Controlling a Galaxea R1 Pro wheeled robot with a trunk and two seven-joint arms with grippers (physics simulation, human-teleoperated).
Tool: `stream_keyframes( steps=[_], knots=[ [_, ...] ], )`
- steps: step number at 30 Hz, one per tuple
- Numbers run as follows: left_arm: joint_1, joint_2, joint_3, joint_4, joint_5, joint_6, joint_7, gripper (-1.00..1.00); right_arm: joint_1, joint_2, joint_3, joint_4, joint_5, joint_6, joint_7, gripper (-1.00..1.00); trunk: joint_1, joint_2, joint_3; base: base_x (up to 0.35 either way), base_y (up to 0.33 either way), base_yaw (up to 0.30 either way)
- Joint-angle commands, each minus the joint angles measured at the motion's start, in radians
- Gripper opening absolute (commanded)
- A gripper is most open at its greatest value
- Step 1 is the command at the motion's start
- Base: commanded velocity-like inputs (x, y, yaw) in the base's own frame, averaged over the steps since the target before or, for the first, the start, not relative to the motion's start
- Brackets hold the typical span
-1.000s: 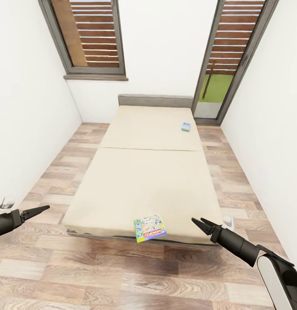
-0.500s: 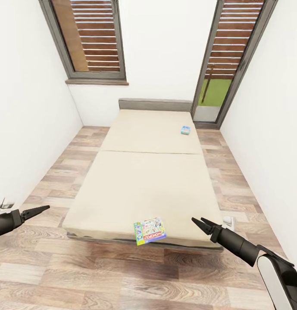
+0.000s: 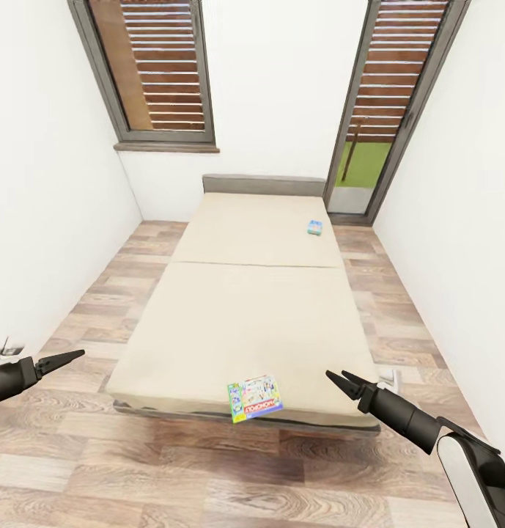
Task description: Put all the toys in the child's room - the three board games (two on the bed and one on the table), the two jigsaw puzzles on the table, and the tennis ball on the table - inside the toy box on the table in the child's room.
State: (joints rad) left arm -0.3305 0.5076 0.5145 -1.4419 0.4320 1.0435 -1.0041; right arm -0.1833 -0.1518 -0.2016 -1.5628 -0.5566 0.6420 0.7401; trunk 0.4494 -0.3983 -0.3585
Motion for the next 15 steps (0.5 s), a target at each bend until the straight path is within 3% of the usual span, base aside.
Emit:
stream_keyframes(
  steps=[1,15],
  knots=[
    [-0.001,0.0,0.001,0.0,-0.003,0.004,-0.004,1.0,-0.001,0.0,-0.001,0.0,-0.005,0.007,0.001,1.0,0.001,-0.002,0.0,0.0,0.0,0.0],
    [-0.001,0.0,0.001,0.0,-0.003,0.004,-0.004,1.0,-0.001,0.0,0.0,0.0,-0.005,0.007,0.001,1.0,0.001,-0.002,0.023,0.0,0.0,0.0]
  ],
)
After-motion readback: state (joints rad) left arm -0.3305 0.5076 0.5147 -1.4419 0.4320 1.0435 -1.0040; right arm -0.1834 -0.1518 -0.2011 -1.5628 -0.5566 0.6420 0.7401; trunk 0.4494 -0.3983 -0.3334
